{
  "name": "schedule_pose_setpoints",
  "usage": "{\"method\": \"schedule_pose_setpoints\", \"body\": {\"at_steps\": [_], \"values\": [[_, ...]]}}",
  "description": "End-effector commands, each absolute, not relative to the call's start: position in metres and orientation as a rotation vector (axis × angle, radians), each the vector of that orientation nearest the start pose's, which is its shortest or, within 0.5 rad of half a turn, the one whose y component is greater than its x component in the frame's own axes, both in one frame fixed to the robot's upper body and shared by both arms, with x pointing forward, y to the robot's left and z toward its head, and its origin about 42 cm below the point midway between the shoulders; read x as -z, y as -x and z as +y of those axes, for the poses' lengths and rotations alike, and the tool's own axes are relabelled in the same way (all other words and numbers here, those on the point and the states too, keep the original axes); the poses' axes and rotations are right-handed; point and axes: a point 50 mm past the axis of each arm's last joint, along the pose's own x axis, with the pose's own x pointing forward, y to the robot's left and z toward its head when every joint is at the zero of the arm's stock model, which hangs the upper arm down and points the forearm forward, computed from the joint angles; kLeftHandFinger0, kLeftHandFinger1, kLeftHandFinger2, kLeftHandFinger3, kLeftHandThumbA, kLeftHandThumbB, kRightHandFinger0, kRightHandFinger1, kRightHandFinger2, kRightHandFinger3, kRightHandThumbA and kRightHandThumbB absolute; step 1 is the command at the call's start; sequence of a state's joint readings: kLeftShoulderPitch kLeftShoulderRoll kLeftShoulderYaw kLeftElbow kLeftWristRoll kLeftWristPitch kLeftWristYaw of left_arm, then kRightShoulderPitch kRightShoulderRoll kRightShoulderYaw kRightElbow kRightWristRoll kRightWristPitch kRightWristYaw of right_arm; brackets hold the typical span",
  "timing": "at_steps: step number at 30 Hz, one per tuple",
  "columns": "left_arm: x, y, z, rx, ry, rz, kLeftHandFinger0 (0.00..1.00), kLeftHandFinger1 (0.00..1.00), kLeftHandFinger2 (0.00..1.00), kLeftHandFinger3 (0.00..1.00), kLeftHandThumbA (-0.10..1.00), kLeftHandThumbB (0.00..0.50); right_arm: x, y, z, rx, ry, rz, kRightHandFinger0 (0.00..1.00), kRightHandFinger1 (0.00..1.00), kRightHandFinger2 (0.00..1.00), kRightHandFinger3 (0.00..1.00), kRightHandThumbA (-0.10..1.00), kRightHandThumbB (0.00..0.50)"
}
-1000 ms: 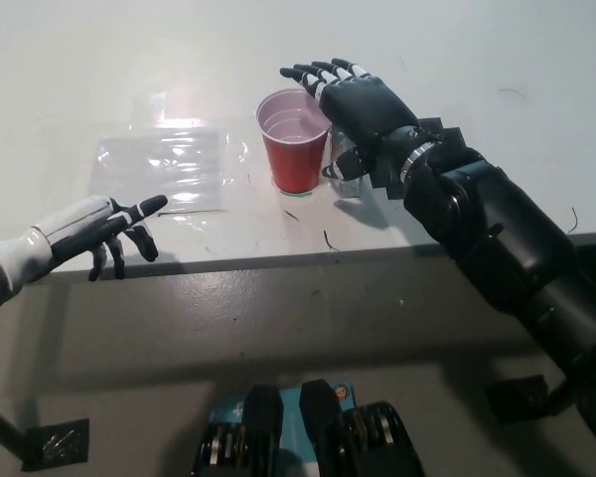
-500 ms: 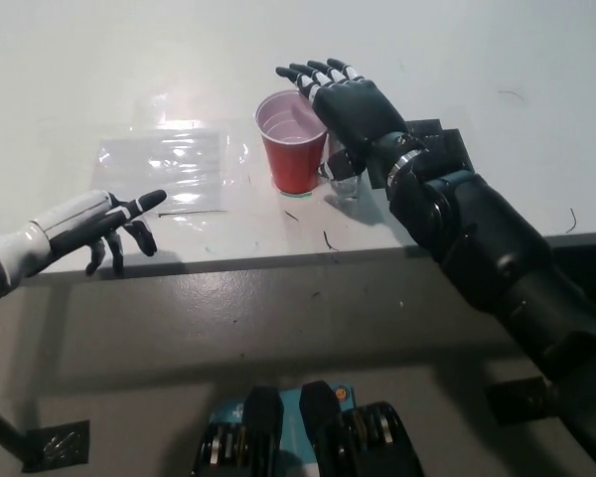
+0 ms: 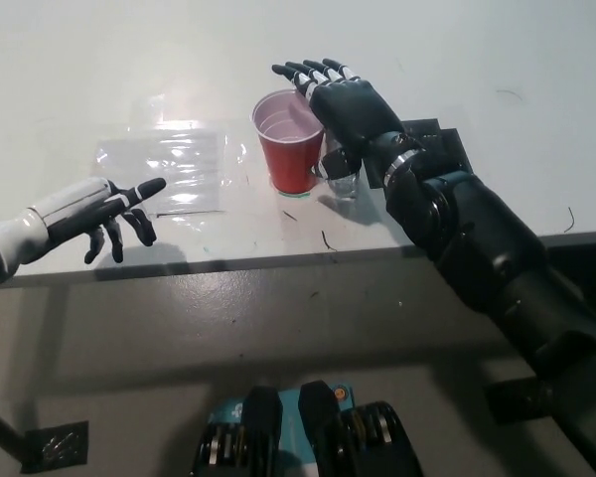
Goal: The robot uses its right hand to press the hand soap kept in the middle of the table to get liquid hand soap out
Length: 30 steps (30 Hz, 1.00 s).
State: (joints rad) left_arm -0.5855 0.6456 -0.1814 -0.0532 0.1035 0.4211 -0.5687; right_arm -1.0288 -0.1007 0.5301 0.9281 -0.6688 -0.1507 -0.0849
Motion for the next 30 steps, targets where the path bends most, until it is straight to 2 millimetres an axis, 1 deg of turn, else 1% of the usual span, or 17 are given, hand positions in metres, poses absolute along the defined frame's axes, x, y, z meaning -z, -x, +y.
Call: {"method": "schedule_pose_setpoints", "body": {"at_steps": [1,3,6,7,8,10,12,13,14,16,17,20,25,26,27,29,30], "values": [[-0.340,-0.423,0.320,0.468,-0.856,-0.050,0.18,0.30,0.49,0.68,1.00,0.248,-0.132,-0.494,-0.098,-0.663,1.207,-0.028,1.00,1.00,1.00,1.00,1.00,0.500],[-0.336,-0.421,0.320,0.472,-0.854,-0.044,0.19,0.31,0.49,0.69,1.00,0.253,-0.132,-0.493,-0.099,-0.668,1.209,-0.018,1.00,1.00,1.00,1.00,1.00,0.500],[-0.329,-0.419,0.321,0.475,-0.845,-0.035,0.20,0.32,0.50,0.70,1.00,0.256,-0.148,-0.500,-0.102,-0.629,1.215,-0.056,1.00,1.00,1.00,1.00,1.00,0.500],[-0.326,-0.417,0.322,0.476,-0.837,-0.025,0.20,0.32,0.50,0.70,1.00,0.268,-0.167,-0.507,-0.106,-0.584,1.207,-0.125,1.00,1.00,1.00,1.00,1.00,0.500],[-0.324,-0.416,0.322,0.476,-0.837,-0.020,0.20,0.32,0.50,0.70,1.00,0.271,-0.170,-0.508,-0.106,-0.579,1.206,-0.139,1.00,1.00,1.00,1.00,1.00,0.500],[-0.318,-0.412,0.324,0.470,-0.845,-0.013,0.21,0.32,0.50,0.70,1.00,0.248,-0.201,-0.517,-0.108,-0.532,1.214,-0.209,1.00,1.00,1.00,1.00,1.00,0.496],[-0.316,-0.411,0.324,0.473,-0.842,-0.006,0.21,0.32,0.50,0.71,1.00,0.249,-0.214,-0.521,-0.110,-0.500,1.204,-0.240,1.00,1.00,1.00,1.00,1.00,0.500],[-0.311,-0.407,0.324,0.473,-0.835,0.004,0.21,0.33,0.50,0.71,1.00,0.247,-0.252,-0.527,-0.112,-0.458,1.199,-0.309,1.00,1.00,1.00,1.00,1.00,0.476],[-0.309,-0.405,0.324,0.473,-0.827,0.011,0.22,0.33,0.51,0.72,1.00,0.233,-0.272,-0.532,-0.113,-0.429,1.197,-0.323,1.00,1.00,1.00,1.00,1.00,0.497],[-0.306,-0.403,0.325,0.473,-0.823,0.019,0.22,0.32,0.51,0.72,1.00,0.237,-0.288,-0.535,-0.112,-0.423,1.184,-0.347,1.00,1.00,1.00,1.00,1.00,0.500],[-0.304,-0.402,0.326,0.473,-0.825,0.028,0.21,0.33,0.51,0.73,1.00,0.242,-0.323,-0.539,-0.112,-0.385,1.182,-0.419,1.00,1.00,1.00,1.00,1.00,0.500],[-0.298,-0.400,0.326,0.476,-0.826,0.038,0.23,0.33,0.51,0.72,1.00,0.233,-0.367,-0.541,-0.107,-0.334,1.147,-0.500,1.00,1.00,1.00,1.00,1.00,0.470],[-0.290,-0.396,0.326,0.482,-0.808,0.063,0.19,0.30,0.49,0.71,1.00,0.237,-0.408,-0.540,-0.102,-0.295,1.146,-0.561,1.00,1.00,1.00,1.00,1.00,0.495],[-0.288,-0.394,0.326,0.482,-0.807,0.067,0.19,0.30,0.49,0.71,1.00,0.237,-0.407,-0.539,-0.101,-0.298,1.144,-0.559,1.00,1.00,1.00,1.00,1.00,0.495],[-0.288,-0.394,0.327,0.487,-0.813,0.071,0.21,0.32,0.49,0.71,1.00,0.231,-0.420,-0.538,-0.102,-0.285,1.128,-0.588,1.00,1.00,1.00,1.00,1.00,0.500],[-0.287,-0.392,0.327,0.492,-0.819,0.069,0.23,0.33,0.51,0.72,1.00,0.200,-0.428,-0.536,-0.105,-0.274,1.112,-0.619,1.00,1.00,1.00,1.00,1.00,0.500],[-0.287,-0.392,0.327,0.491,-0.818,0.069,0.22,0.32,0.50,0.72,1.00,0.210,-0.431,-0.535,-0.106,-0.267,1.103,-0.623,1.00,1.00,1.00,1.00,1.00,0.500]]}}
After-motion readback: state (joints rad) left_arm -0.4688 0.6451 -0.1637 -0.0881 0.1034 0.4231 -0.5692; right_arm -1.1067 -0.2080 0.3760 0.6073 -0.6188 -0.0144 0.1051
